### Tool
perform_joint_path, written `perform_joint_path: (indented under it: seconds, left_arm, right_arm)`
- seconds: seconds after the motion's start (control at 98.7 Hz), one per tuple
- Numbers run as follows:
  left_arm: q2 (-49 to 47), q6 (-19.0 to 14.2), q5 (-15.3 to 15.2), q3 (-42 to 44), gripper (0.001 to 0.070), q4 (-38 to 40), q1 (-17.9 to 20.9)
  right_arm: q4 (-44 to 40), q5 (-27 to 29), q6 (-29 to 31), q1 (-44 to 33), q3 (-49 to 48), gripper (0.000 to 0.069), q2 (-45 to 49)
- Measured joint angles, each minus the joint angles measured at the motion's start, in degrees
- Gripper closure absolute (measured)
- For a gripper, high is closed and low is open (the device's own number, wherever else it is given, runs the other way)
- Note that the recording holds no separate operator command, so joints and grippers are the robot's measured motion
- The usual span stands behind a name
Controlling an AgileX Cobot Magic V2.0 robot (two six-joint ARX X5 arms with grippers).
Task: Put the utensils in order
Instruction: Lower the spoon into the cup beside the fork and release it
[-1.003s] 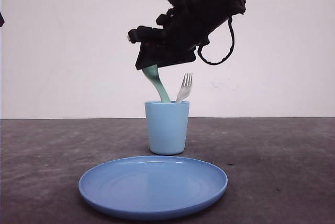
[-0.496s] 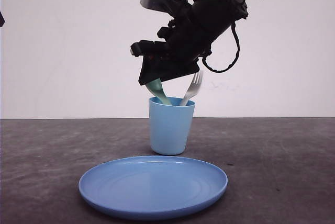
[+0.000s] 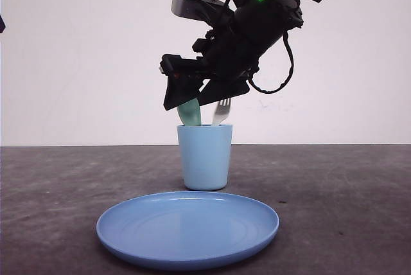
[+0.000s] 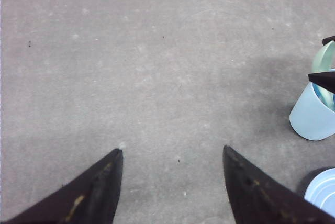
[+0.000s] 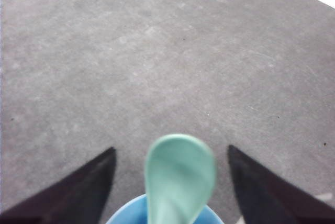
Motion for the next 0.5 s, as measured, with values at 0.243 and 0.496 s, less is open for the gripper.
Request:
perform_joint_path:
  seconds: [0.243, 0.496]
  left_arm:
    - [0.0, 0.0, 0.0, 0.0, 0.0352, 0.2, 0.0]
    - [0.0, 0.0, 0.0, 0.0, 0.0352, 0.4, 0.0]
  right_arm:
    - [-1.5, -0.2, 0.0, 0.0, 0.0, 0.0085, -0.4]
    - [-7.6, -0.2, 0.8, 0.0, 0.0, 0.0063, -8.1]
